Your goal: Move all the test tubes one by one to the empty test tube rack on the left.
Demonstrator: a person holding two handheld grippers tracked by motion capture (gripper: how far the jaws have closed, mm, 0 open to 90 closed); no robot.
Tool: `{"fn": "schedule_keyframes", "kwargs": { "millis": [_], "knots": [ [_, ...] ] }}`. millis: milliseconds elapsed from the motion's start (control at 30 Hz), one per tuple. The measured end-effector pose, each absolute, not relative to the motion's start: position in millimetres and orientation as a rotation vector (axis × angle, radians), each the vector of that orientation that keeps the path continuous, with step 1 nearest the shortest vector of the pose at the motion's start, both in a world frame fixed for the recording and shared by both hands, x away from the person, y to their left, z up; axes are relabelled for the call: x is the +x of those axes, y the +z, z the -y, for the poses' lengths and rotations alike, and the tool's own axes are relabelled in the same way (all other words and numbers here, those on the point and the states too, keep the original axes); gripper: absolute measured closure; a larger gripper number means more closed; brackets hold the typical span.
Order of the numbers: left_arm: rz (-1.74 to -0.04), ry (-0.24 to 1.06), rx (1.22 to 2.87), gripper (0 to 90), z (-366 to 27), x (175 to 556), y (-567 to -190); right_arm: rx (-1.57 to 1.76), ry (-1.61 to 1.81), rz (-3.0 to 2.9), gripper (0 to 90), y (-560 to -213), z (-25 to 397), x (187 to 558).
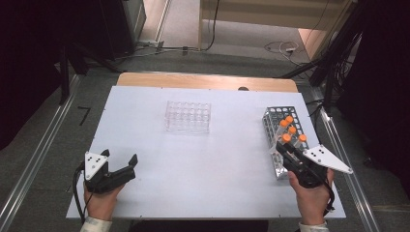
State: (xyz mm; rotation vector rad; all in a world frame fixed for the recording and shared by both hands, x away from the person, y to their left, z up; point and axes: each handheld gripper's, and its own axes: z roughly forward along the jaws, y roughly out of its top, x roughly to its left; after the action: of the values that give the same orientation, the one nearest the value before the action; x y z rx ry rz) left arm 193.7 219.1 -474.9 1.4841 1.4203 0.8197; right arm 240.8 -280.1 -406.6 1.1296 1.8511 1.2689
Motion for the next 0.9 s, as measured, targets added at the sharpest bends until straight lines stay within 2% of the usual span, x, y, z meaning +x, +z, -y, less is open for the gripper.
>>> {"fn": "schedule_keyframes", "kwargs": {
  "millis": [500, 900],
  "knots": [
    [-1.292, 0.709, 1.565, 7.8, -163, 207, -459, 1.039, 1.319, -1.997, 72.4, -416, 233, 262],
    [-1.209, 0.654, 1.581, 12.8, -128, 224, -443, 0.952, 1.311, -2.089, 72.4, -427, 197, 278]
  ]
}}
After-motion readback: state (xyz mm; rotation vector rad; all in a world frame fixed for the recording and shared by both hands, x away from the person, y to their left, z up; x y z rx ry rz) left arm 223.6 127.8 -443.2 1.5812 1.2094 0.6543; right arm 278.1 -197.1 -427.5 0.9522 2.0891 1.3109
